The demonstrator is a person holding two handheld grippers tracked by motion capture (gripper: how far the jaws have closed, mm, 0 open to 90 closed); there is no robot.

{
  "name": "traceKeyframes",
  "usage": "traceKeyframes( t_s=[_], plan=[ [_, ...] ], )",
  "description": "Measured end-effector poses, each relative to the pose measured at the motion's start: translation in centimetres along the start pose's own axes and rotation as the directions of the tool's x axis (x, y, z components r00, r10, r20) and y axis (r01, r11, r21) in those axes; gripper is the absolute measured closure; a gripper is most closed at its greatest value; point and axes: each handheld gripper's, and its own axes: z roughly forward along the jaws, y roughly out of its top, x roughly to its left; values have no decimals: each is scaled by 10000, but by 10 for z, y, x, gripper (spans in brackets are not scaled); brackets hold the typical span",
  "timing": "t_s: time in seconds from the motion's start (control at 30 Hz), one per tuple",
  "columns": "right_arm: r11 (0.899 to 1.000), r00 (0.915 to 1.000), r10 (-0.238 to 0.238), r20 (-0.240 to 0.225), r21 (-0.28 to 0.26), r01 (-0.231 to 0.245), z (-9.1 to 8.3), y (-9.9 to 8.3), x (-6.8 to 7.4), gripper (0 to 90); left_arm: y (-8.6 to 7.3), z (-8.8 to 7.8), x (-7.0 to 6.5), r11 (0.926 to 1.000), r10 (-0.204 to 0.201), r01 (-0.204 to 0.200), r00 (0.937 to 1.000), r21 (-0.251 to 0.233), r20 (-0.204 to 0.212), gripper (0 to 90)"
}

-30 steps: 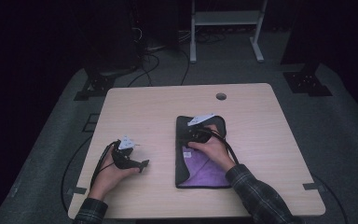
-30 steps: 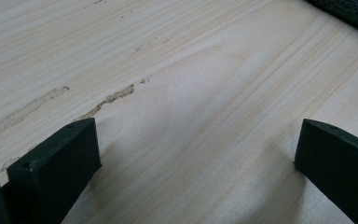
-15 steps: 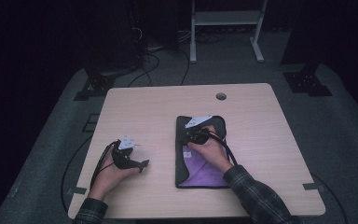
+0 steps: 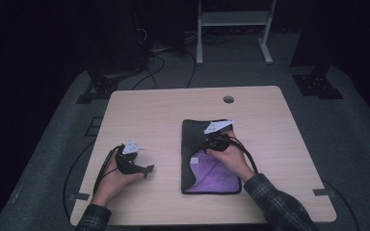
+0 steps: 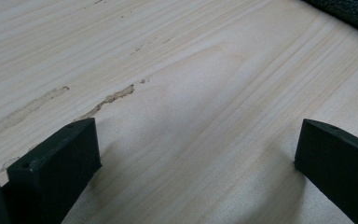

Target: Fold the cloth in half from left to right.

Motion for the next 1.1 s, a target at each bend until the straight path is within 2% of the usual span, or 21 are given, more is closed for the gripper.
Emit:
traceKeyframes(
  t_s=[0.17, 0.2, 0.5, 0.87, 1.1],
  plan=[
    [10000, 10000, 49, 77, 45, -49, -15, -11, 0, 874, 0, 0, 0, 10000, 18, -18, 10000, 25, -6, 0],
    [9999, 9999, 83, 105, 72, -84, -23, -16, -1, 874, 0, 0, 0, 10000, 12, -12, 10000, 22, -10, 0],
    [9996, 9997, 228, 126, 160, -230, -46, -31, -2, 874, 0, 0, 0, 10000, 12, -12, 10000, 21, -10, 0],
    [9997, 9999, 127, 48, 210, -128, -77, -52, 14, 874, 0, 0, 0, 10000, -1, 1, 10000, 22, -14, 0],
    [9993, 9996, 242, 126, 276, -246, -92, -65, 17, 874, 0, 0, 0, 10000, -9, 9, 10000, 17, -19, 0]
  ],
)
